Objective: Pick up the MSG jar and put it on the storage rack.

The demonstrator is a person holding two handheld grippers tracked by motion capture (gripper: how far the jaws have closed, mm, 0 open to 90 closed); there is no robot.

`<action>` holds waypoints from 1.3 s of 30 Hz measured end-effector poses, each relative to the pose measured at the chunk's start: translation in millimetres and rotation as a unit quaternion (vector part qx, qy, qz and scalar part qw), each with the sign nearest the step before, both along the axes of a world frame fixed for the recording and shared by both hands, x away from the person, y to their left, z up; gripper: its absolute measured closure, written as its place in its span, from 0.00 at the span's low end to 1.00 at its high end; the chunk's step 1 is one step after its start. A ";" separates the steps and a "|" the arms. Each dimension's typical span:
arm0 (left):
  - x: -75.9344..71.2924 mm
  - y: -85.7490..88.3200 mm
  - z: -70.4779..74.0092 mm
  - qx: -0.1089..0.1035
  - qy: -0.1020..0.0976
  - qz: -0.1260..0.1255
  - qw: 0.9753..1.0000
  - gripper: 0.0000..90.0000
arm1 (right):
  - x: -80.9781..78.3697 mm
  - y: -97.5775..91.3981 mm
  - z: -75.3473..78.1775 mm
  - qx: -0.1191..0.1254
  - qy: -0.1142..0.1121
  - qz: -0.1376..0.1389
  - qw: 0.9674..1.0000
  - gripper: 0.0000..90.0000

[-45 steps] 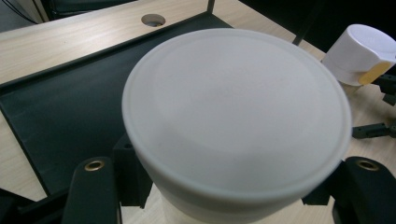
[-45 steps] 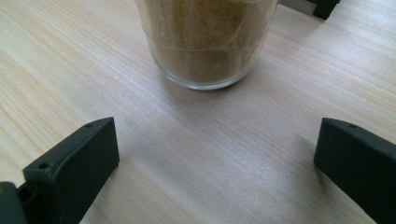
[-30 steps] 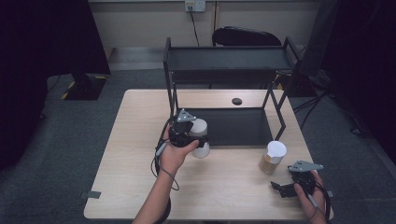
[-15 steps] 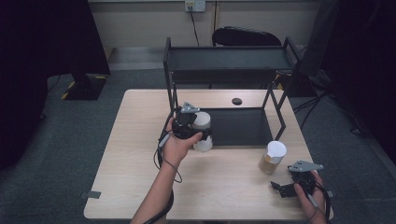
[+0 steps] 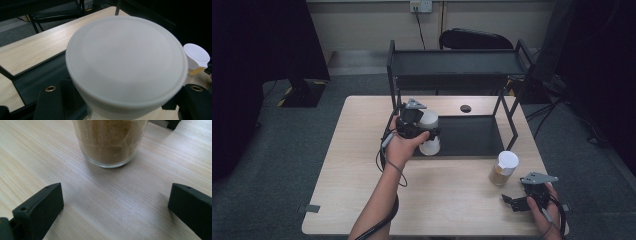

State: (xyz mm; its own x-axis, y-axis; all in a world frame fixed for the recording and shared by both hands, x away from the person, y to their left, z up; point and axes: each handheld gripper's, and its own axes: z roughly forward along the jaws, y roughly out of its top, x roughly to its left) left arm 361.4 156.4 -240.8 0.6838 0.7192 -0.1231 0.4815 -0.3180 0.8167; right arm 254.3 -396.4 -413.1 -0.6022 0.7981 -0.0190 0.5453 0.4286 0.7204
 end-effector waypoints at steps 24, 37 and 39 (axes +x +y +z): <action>4.0 0.9 61.5 0.006 -0.010 -0.001 1.000 0.39 | -0.2 0.2 0.2 -0.001 0.000 -0.001 1.000 0.00; 6.3 2.1 90.6 0.007 -0.011 0.000 1.000 0.39 | -1.0 0.8 0.2 -0.001 0.000 -0.003 1.000 0.00; 6.3 2.2 92.5 0.006 -0.011 0.001 1.000 0.39 | -1.1 0.8 0.1 -0.001 0.000 -0.003 1.000 0.00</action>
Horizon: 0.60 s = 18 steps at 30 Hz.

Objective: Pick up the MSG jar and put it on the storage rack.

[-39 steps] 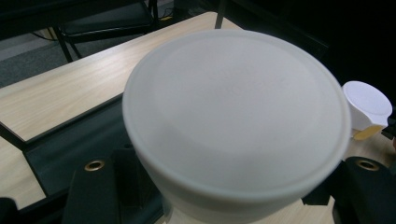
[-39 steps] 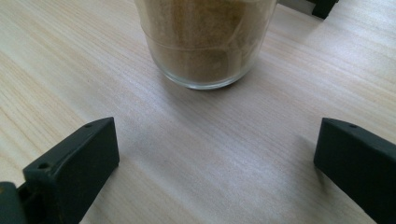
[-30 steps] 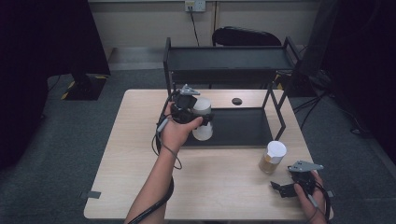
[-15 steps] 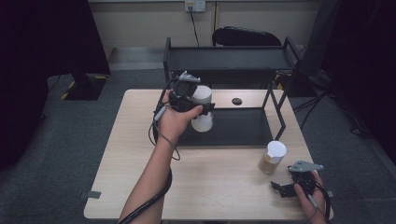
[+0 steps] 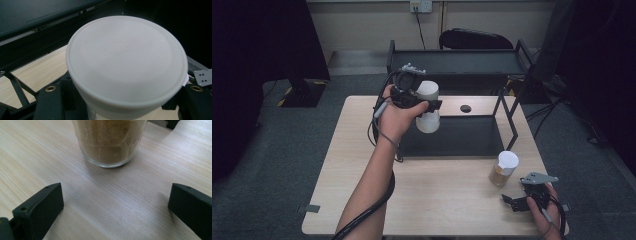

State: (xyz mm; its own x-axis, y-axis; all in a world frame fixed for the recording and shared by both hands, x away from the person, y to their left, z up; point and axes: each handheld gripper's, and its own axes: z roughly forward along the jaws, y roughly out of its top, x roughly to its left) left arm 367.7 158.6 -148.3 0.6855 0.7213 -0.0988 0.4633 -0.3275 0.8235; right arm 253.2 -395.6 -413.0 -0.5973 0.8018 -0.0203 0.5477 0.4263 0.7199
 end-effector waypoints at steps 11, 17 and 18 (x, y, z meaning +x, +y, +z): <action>-0.2 5.3 20.6 -0.011 -0.004 0.001 1.000 0.39 | -0.5 0.3 0.1 0.000 0.000 -0.001 1.000 0.00; 0.6 4.3 28.7 -0.007 -0.006 0.003 1.000 0.39 | -0.6 0.5 0.2 0.000 0.001 -0.002 1.000 0.00; 1.0 4.3 30.5 -0.007 -0.005 0.003 1.000 0.39 | -0.8 0.5 0.2 0.000 0.001 -0.002 1.000 0.00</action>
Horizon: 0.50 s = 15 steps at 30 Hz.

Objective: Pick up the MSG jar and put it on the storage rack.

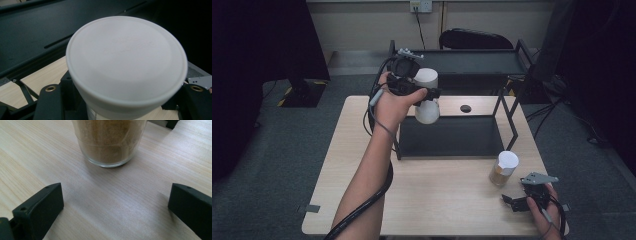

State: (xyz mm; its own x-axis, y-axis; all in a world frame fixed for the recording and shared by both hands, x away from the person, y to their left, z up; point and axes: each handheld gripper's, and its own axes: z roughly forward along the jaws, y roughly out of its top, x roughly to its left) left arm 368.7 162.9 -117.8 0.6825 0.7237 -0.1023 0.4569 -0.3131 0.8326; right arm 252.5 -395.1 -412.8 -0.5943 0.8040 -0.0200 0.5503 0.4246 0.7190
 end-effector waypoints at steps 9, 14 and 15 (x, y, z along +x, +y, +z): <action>1.6 -3.9 14.7 0.002 -0.005 0.003 1.000 0.39 | -1.6 0.5 -0.2 0.000 -0.001 -0.002 1.000 0.00; 4.8 -3.9 20.6 0.000 -0.004 0.003 1.000 0.39 | -2.1 0.5 -0.4 0.000 -0.001 -0.002 1.000 0.00; 5.2 -4.6 22.2 0.002 -0.005 0.004 1.000 0.39 | -2.3 0.6 -0.4 0.000 -0.001 -0.002 1.000 0.00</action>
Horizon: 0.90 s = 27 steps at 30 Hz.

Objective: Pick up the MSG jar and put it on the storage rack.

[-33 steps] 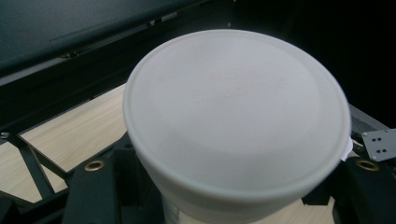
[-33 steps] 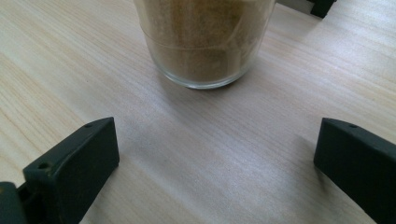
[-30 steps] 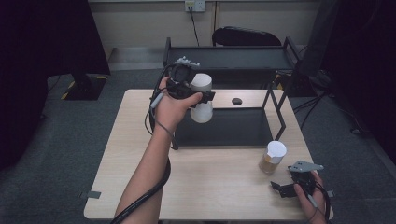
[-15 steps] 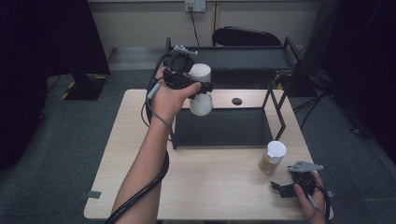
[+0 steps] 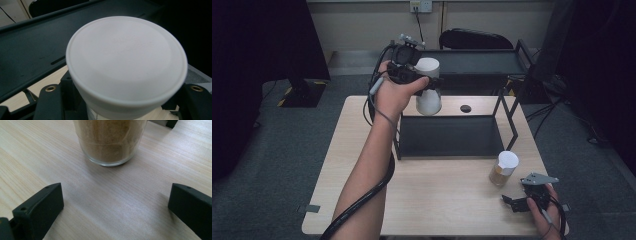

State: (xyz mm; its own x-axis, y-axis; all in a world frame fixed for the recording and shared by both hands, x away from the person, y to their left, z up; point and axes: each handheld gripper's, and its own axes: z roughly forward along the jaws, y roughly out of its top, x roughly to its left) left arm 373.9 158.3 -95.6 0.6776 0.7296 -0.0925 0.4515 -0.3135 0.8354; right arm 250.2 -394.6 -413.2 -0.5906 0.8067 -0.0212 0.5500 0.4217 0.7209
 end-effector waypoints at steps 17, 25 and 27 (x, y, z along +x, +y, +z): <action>7.2 -1.5 29.4 0.005 -0.008 0.011 1.000 0.39 | -1.2 0.6 0.2 0.000 0.001 -0.002 1.000 0.00; 15.3 -4.1 41.4 0.000 -0.010 0.013 1.000 0.39 | -2.6 1.3 0.1 0.000 0.001 -0.005 1.000 0.00; 16.5 -5.2 43.1 0.002 -0.011 0.013 1.000 0.39 | -2.8 1.4 0.1 0.000 0.001 -0.006 1.000 0.00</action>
State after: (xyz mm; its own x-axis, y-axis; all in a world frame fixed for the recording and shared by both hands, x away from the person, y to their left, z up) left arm 390.4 153.1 -52.5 0.6603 0.7473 -0.0742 0.4404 -0.3053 0.8443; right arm 247.4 -393.2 -413.1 -0.5810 0.8137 -0.0204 0.5558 0.4149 0.7204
